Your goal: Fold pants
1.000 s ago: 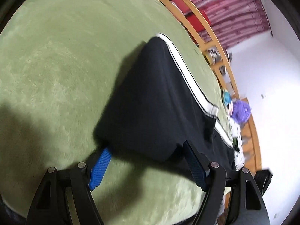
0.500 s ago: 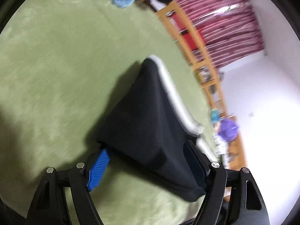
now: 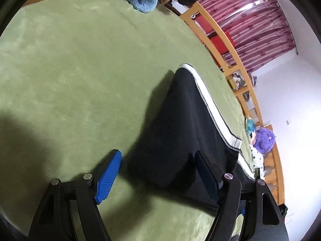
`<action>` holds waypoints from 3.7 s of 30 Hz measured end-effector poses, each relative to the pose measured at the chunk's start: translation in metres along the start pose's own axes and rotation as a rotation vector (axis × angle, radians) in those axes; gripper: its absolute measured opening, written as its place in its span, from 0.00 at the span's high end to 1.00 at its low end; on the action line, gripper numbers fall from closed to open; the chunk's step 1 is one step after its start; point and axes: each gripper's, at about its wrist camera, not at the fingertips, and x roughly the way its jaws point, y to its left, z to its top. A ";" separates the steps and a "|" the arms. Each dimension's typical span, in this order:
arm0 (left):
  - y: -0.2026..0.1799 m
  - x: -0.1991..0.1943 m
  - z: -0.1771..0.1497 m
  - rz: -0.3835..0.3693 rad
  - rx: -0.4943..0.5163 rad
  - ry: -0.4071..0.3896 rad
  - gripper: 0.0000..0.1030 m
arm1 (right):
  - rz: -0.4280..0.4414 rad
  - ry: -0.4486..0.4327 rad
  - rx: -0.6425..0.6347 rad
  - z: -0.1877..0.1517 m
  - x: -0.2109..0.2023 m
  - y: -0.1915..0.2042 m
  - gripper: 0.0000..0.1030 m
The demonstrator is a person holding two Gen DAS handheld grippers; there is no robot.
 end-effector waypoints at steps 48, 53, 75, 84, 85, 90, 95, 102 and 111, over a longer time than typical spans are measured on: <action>-0.480 0.087 -0.184 -0.405 0.756 0.344 0.61 | -0.076 -0.253 0.151 0.034 -0.151 -0.212 0.43; -0.440 0.084 -0.167 -0.285 0.734 0.294 0.46 | -0.002 -0.292 0.208 0.039 -0.160 -0.234 0.40; -0.265 0.068 -0.156 -0.066 0.509 0.378 0.43 | 0.044 -0.117 0.220 0.068 -0.060 -0.237 0.70; -0.256 0.077 -0.147 -0.037 0.442 0.365 0.39 | 0.112 -0.125 0.099 0.020 -0.110 -0.170 0.43; -0.253 0.078 -0.144 -0.033 0.423 0.369 0.39 | 0.129 -0.097 0.056 0.013 -0.101 -0.154 0.43; -0.237 0.058 -0.131 -0.028 0.385 0.336 0.39 | 0.223 -0.019 -0.058 -0.004 -0.053 -0.087 0.43; -0.222 0.029 -0.113 -0.023 0.364 0.290 0.39 | 0.202 -0.014 -0.092 0.005 -0.005 -0.049 0.66; -0.203 0.009 -0.096 -0.039 0.352 0.253 0.39 | 0.432 -0.205 0.070 0.029 -0.029 -0.041 0.97; -0.223 0.050 -0.113 -0.104 0.382 0.339 0.39 | 0.300 0.080 0.006 -0.011 0.002 -0.054 0.55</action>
